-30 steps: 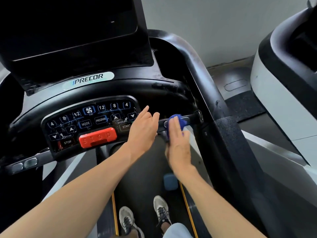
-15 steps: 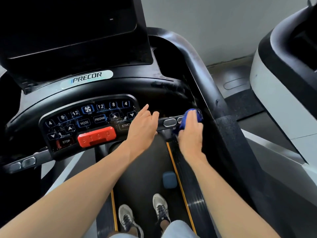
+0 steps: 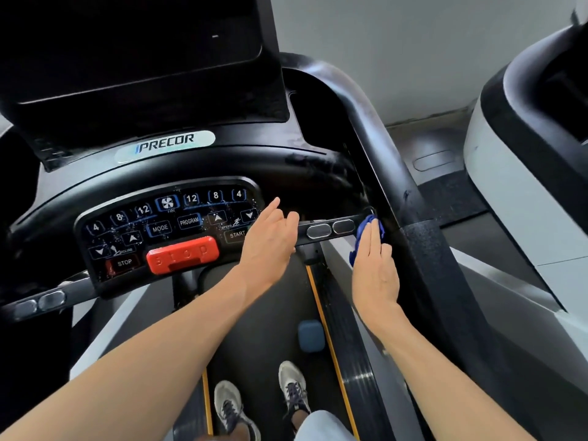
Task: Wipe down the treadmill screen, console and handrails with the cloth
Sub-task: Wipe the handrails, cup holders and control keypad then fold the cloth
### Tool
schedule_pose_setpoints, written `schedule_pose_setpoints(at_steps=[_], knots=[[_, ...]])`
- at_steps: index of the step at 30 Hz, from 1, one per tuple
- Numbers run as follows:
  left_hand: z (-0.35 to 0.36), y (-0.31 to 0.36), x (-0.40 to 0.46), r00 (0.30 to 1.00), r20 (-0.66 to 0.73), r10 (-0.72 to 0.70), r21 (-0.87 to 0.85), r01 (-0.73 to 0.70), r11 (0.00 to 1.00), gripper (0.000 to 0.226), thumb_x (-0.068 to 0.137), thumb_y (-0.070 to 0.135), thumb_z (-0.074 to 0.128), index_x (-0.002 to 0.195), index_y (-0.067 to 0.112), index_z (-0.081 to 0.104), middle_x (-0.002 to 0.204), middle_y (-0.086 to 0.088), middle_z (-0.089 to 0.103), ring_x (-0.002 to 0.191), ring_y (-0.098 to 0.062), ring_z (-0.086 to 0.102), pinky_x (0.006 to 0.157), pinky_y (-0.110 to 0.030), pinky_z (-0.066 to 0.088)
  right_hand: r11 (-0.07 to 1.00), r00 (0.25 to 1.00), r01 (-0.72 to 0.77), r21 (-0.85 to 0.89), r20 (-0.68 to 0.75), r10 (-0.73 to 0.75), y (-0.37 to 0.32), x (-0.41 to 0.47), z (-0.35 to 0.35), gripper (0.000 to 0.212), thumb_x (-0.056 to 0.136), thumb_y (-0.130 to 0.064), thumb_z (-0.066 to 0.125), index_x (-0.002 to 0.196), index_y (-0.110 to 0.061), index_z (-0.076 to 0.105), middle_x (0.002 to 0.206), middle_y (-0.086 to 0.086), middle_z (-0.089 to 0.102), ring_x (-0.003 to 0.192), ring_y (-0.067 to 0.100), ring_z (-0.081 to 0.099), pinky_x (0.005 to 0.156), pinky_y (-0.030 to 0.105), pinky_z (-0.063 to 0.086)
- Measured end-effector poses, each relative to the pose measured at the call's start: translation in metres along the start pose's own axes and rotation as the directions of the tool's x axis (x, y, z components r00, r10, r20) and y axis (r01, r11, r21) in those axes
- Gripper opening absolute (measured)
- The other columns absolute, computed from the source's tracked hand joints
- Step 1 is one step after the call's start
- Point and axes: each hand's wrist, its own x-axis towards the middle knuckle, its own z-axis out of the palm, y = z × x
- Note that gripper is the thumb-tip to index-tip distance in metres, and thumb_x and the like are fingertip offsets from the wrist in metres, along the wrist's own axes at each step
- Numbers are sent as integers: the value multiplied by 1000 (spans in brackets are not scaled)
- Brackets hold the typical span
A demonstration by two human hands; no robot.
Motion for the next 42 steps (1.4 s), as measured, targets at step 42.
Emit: schedule_pose_setpoints(at_steps=[42], knots=[[7, 4, -6, 991, -125, -41, -25, 38, 999, 51, 54, 5, 92, 90, 8, 56, 59, 3, 51, 67, -20, 50, 123, -32, 12, 483, 779, 440, -757, 56, -624, 44, 31, -48, 73, 80, -5, -6, 140, 15, 31, 117, 15, 46, 107, 29, 40, 98, 35, 33]])
